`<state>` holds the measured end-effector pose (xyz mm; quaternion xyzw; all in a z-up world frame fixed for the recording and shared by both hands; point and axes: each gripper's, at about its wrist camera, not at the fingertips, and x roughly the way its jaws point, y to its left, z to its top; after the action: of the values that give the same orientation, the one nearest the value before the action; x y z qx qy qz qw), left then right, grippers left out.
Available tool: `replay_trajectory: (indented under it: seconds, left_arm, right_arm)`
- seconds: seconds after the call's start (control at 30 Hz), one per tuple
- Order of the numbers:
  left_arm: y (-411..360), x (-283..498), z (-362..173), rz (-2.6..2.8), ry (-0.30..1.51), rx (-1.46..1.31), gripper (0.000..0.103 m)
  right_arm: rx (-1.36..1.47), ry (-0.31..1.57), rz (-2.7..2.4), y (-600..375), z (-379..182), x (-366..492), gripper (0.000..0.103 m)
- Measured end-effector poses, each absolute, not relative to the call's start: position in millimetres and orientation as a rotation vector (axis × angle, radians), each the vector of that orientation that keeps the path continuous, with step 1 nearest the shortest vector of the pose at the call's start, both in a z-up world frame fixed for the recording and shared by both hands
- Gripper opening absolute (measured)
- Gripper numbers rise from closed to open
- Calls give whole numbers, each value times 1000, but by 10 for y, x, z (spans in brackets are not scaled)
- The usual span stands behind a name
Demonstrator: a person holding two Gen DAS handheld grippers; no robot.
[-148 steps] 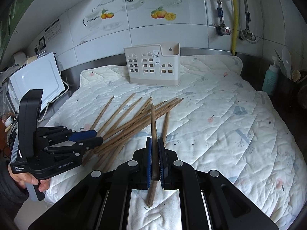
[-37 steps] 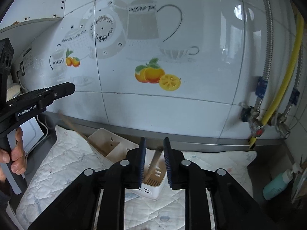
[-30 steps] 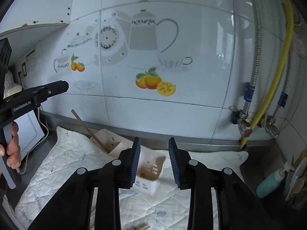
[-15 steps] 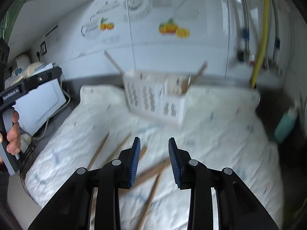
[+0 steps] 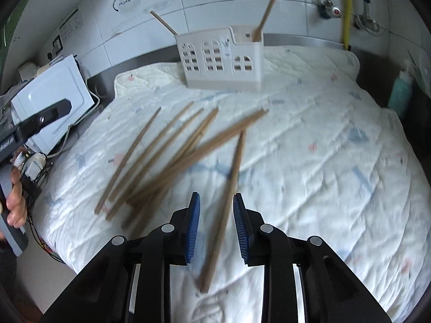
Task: Organize utensils
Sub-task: 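Move both open grippers back down over the remaining chopsticks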
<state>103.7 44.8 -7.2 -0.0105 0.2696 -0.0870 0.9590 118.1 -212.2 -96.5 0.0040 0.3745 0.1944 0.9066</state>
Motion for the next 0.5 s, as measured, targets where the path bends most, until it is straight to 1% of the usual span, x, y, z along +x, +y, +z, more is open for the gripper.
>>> replay_trajectory:
  seconds: [0.03, 0.07, 0.13, 0.17, 0.23, 0.4, 0.5]
  left_arm:
    - [421, 1015, -124, -194, 557, -20, 60]
    - [381, 997, -187, -220, 574, -19, 56]
    - [280, 980, -310, -267, 609, -9, 52]
    - [237, 976, -357, -291, 620, -5, 48]
    - [158, 978, -427, -329, 638, 0, 43]
    - [-69, 1053, -617, -388, 699, 38, 36]
    - [-162, 1126, -707, -410, 729, 57, 28]
  right_arm:
    - [12, 777, 401, -2127, -991, 1151, 25]
    - [15, 781, 401, -2129, -1019, 1119, 25]
    - [2, 780, 392, -2120, -1058, 1060, 25]
    - [-13, 778, 386, -2110, -1083, 1027, 25]
    - [-34, 776, 380, -2099, -1119, 972, 25]
    - [-61, 777, 369, -2086, -1180, 898, 25]
    - [-51, 780, 370, -2100, -1194, 897, 25]
